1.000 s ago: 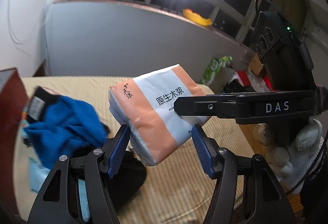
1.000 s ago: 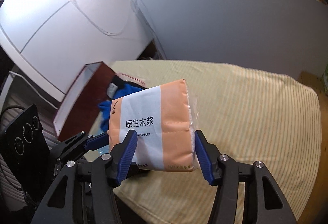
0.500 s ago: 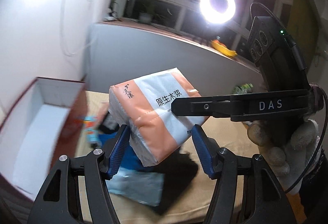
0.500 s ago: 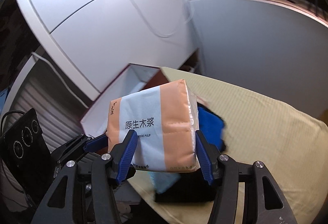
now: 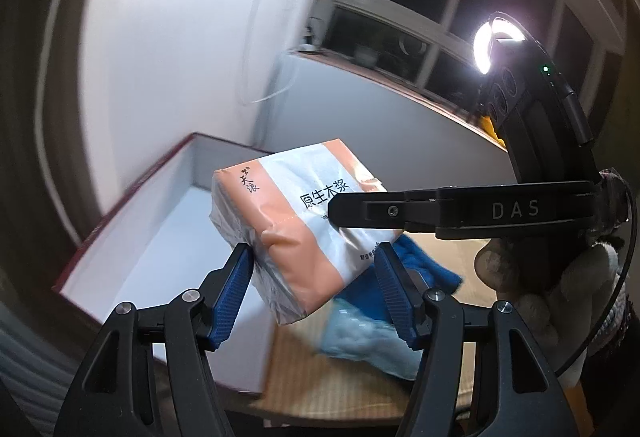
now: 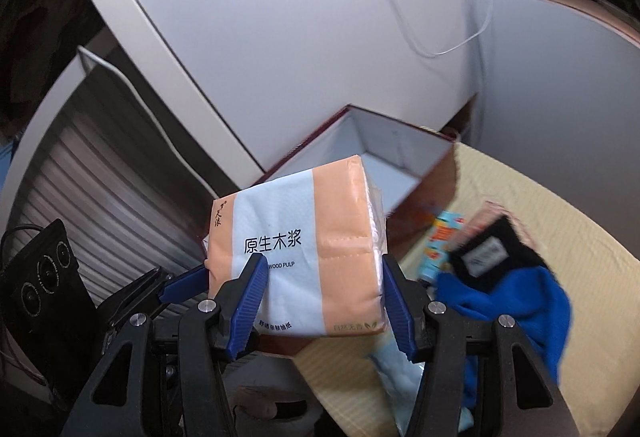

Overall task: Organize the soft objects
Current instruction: 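Lift the tissue pack with the right gripper over the shoebox, then open the right gripper to drop the tissue pack into the shoebox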

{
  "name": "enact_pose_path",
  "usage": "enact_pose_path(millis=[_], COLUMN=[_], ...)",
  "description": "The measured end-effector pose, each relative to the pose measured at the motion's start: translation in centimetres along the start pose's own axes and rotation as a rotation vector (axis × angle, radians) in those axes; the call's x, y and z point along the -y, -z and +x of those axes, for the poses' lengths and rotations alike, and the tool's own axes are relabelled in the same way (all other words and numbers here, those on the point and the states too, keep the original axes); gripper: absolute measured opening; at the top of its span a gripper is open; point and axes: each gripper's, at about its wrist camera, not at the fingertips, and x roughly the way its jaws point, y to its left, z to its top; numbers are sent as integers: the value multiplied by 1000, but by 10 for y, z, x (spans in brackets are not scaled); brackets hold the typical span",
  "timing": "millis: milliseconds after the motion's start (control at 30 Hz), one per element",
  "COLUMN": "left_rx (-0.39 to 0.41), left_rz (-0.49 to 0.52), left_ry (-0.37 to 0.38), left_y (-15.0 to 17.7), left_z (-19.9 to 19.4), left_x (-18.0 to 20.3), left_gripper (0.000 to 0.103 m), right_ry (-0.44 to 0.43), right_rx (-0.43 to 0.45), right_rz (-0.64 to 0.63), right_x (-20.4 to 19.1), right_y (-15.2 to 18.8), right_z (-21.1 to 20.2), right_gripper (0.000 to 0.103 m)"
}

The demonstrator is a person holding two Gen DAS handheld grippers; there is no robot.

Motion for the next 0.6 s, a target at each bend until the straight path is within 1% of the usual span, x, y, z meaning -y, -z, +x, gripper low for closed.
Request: enact_pose_path(millis=[167,267,433,600], left_rx=[-10,-19,-32,-29], left_rz=[-36,-56,-73,-80], left_ry=[-52,-73,-106,-137], left_y=[4,7,11,14], left_z=[-1,1,7,7], left_x=[-32,-46,-63,-69], left_gripper=[61,61,61,61], right_ry=[-10,-12,-28,-7], right_rx=[-32,-55,-82,-91], right_rz=[-22,-35,-27,-55], right_x=[-20,-26,-29,-36], right_y=[-15,-18,-18,-19], right_z=[43,65,91,104], right_gripper=[53,53,53,53])
